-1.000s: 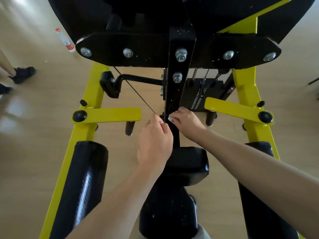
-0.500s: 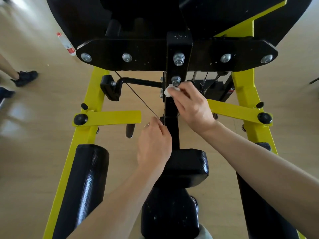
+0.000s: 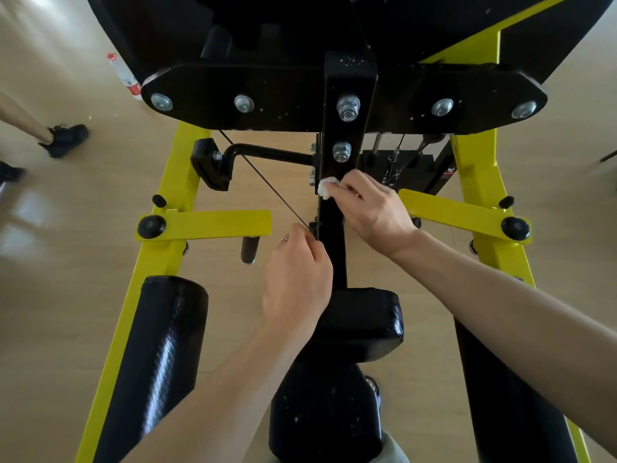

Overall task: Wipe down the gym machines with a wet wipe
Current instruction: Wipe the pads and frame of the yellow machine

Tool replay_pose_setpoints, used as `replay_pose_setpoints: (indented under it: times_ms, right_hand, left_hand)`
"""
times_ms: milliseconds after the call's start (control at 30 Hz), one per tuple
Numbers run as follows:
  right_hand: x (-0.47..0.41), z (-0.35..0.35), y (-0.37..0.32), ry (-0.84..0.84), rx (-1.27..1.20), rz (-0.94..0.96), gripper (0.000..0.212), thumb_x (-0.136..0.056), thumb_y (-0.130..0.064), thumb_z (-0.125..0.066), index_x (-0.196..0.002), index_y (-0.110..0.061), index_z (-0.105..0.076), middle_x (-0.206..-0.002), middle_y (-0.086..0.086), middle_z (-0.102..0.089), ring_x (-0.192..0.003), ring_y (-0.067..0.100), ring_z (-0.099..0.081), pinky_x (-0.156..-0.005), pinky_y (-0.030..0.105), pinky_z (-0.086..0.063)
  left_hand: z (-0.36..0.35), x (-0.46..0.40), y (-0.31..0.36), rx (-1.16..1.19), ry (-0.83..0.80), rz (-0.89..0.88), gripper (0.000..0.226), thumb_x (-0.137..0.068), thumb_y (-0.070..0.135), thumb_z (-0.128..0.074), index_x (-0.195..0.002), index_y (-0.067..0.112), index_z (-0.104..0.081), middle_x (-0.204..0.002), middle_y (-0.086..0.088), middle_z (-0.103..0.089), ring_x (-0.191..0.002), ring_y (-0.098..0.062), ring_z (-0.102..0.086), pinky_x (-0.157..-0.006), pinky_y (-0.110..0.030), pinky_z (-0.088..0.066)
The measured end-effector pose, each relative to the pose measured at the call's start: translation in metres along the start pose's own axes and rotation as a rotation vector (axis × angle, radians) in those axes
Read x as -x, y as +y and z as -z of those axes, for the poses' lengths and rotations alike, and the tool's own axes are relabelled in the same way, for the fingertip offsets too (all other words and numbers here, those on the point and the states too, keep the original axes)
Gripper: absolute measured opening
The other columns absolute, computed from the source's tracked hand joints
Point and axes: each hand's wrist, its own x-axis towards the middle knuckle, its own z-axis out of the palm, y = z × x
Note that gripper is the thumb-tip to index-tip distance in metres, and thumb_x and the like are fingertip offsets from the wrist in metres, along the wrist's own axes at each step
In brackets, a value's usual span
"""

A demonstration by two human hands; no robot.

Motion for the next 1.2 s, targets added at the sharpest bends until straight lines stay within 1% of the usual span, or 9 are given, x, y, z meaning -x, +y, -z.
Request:
replay_pose_setpoints:
  times_ms: [200,433,567,633,700,767,867,1000,1200]
  right_hand:
    - [0.026,-0.046,0.005,-0.191,0.014,0.083,0.030,-0.094,0.007,-0.058,-0.123,0.001,-0.063,-0.101,0.011,-0.057,-0.081,0.023,-0.056,-0.053,0.036,-0.054]
    - [0.034,-0.052,-0.005,-0.362,-0.127,-0.083,0.033,-0.084,0.006,-0.070,-0.115,-0.004,-0.066,-0.102,0.009,-0.055,-0.083,0.022,-0.056,-0.062,0.035,-0.055]
    - [0.037,-0.041,0.005,-0.517,-0.068,-0.119,0.023,-0.097,-0.002,-0.060,-0.118,-0.004,-0.068,-0.115,0.009,-0.059,-0.098,0.021,-0.058,-0.080,0.030,-0.054]
    - [0.032,-0.021,0.003,-0.387,-0.108,-0.248,0.022,-0.102,-0.009,-0.056,-0.117,-0.007,-0.072,-0.112,0.005,-0.059,-0.096,0.011,-0.056,-0.081,0.018,-0.046]
    - [0.020,0.007,-0.002,0.000,-0.235,-0.364,0.018,-0.099,-0.003,-0.061,-0.112,-0.003,-0.074,-0.104,0.009,-0.060,-0.088,0.002,-0.053,-0.076,0.008,-0.041]
    - [0.006,0.031,-0.011,0.285,-0.236,-0.365,0.017,-0.097,0.004,-0.063,-0.110,0.002,-0.074,-0.100,0.014,-0.060,-0.085,0.005,-0.051,-0.073,0.009,-0.042]
    - [-0.015,0.047,-0.019,0.448,-0.258,-0.427,0.017,-0.096,0.004,-0.062,-0.108,0.000,-0.073,-0.103,0.013,-0.062,-0.089,0.005,-0.053,-0.075,0.011,-0.042]
    - [-0.026,0.039,-0.027,0.510,-0.462,-0.712,0.019,-0.097,-0.003,-0.060,-0.109,-0.009,-0.073,-0.106,-0.002,-0.061,-0.088,0.004,-0.057,-0.069,0.016,-0.045]
    - [0.001,0.004,-0.028,0.189,-0.489,-0.908,0.018,-0.098,-0.005,-0.060,-0.111,-0.006,-0.072,-0.099,0.001,-0.061,-0.081,0.007,-0.057,-0.068,0.005,-0.039]
  left_hand:
    - [-0.003,0.000,-0.002,-0.021,0.022,-0.045,0.018,-0.103,0.020,-0.039,-0.091,0.018,-0.052,-0.073,0.000,-0.059,-0.061,-0.014,-0.056,-0.047,-0.029,-0.038]
    - [-0.005,-0.002,-0.004,-0.025,0.018,-0.015,0.018,-0.103,0.018,-0.039,-0.091,0.018,-0.052,-0.074,-0.002,-0.060,-0.062,-0.014,-0.056,-0.049,-0.025,-0.034]
    - [-0.002,0.000,-0.002,-0.036,0.010,-0.027,0.017,-0.103,0.019,-0.038,-0.092,0.018,-0.051,-0.076,0.000,-0.059,-0.062,-0.010,-0.054,-0.048,-0.023,-0.032]
    - [-0.001,0.001,-0.002,-0.034,0.014,-0.039,0.016,-0.103,0.019,-0.039,-0.094,0.017,-0.052,-0.077,0.000,-0.059,-0.062,-0.009,-0.053,-0.047,-0.023,-0.032]
    - [0.000,0.001,-0.001,-0.025,0.006,-0.032,0.016,-0.103,0.019,-0.039,-0.095,0.016,-0.052,-0.078,0.000,-0.059,-0.064,-0.008,-0.053,-0.047,-0.024,-0.032]
    - [0.001,0.001,0.000,-0.027,-0.014,-0.012,0.017,-0.103,0.020,-0.037,-0.096,0.017,-0.052,-0.079,0.000,-0.060,-0.066,-0.009,-0.054,-0.047,-0.027,-0.033]
    - [0.002,0.002,0.001,-0.024,-0.032,0.010,0.019,-0.103,0.020,-0.036,-0.098,0.019,-0.054,-0.079,0.000,-0.061,-0.066,-0.011,-0.058,-0.047,-0.027,-0.038]
    - [0.004,0.003,0.003,-0.025,-0.030,0.015,0.019,-0.103,0.020,-0.036,-0.097,0.017,-0.053,-0.079,0.003,-0.057,-0.066,-0.008,-0.053,-0.047,-0.026,-0.034]
    - [0.004,0.002,0.004,-0.021,0.001,0.011,0.017,-0.103,0.018,-0.040,-0.092,0.014,-0.052,-0.075,0.000,-0.057,-0.063,-0.009,-0.050,-0.047,-0.027,-0.035]
